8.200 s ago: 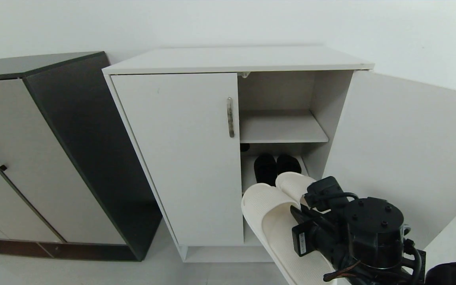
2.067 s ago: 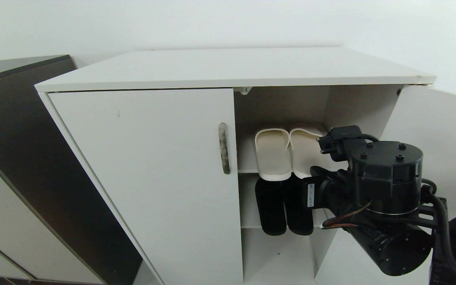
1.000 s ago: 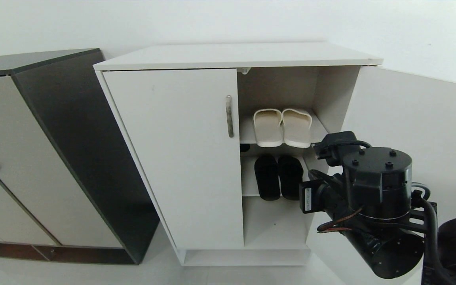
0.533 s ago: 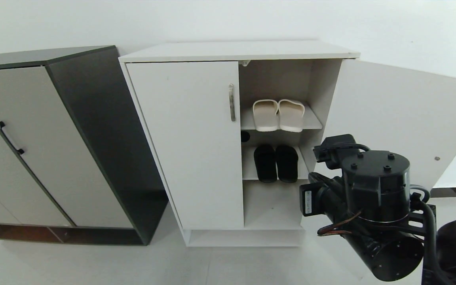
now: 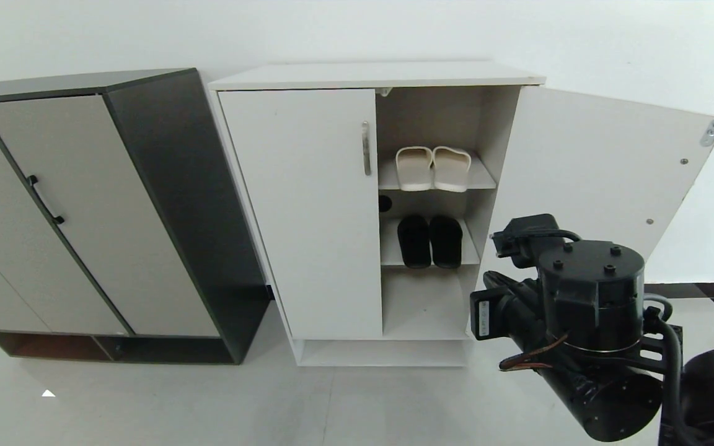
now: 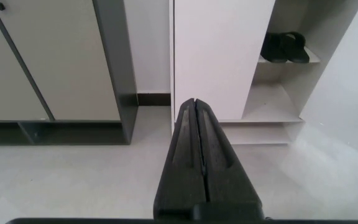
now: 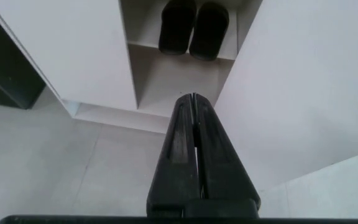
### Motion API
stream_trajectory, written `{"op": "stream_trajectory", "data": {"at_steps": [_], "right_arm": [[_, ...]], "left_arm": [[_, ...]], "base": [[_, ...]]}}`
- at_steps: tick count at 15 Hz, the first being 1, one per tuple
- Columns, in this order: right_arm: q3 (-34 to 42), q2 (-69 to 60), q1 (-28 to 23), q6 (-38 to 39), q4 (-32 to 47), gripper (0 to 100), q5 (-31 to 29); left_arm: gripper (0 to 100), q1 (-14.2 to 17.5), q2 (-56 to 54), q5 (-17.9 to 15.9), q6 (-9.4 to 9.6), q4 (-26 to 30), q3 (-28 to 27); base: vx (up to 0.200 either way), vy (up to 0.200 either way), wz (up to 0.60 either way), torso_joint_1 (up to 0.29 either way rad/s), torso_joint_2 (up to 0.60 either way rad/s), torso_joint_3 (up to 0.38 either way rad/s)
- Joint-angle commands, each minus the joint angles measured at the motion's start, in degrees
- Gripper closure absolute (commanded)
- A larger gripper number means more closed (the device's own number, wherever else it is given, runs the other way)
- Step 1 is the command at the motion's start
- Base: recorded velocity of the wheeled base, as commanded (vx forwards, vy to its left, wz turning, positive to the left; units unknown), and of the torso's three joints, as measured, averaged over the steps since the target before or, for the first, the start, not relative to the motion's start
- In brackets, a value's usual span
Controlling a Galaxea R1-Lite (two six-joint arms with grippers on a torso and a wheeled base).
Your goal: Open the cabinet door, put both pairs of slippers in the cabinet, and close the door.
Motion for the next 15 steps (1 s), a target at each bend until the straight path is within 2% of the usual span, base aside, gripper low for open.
{"op": "stream_trajectory", "data": {"at_steps": [1, 13, 15], "right_arm": [[0.1, 0.4, 0.1, 0.0, 0.0, 100, -0.1], [0.4, 0.8, 0.1, -0.8, 0.0, 100, -0.1], [0.4, 0.8, 0.1, -0.9, 0.0, 100, -0.2]], "left_arm": [[100, 0.0, 0.1, 0.0, -0.02, 0.0, 0.0], [100, 0.0, 0.1, 0.0, -0.02, 0.0, 0.0], [100, 0.0, 0.1, 0.0, -0.02, 0.0, 0.0]], "base": [[0.0, 0.0, 0.0, 0.0, 0.0, 0.0], [0.0, 0.0, 0.0, 0.0, 0.0, 0.0], [0.0, 0.0, 0.0, 0.027, -0.16, -0.151]]}}
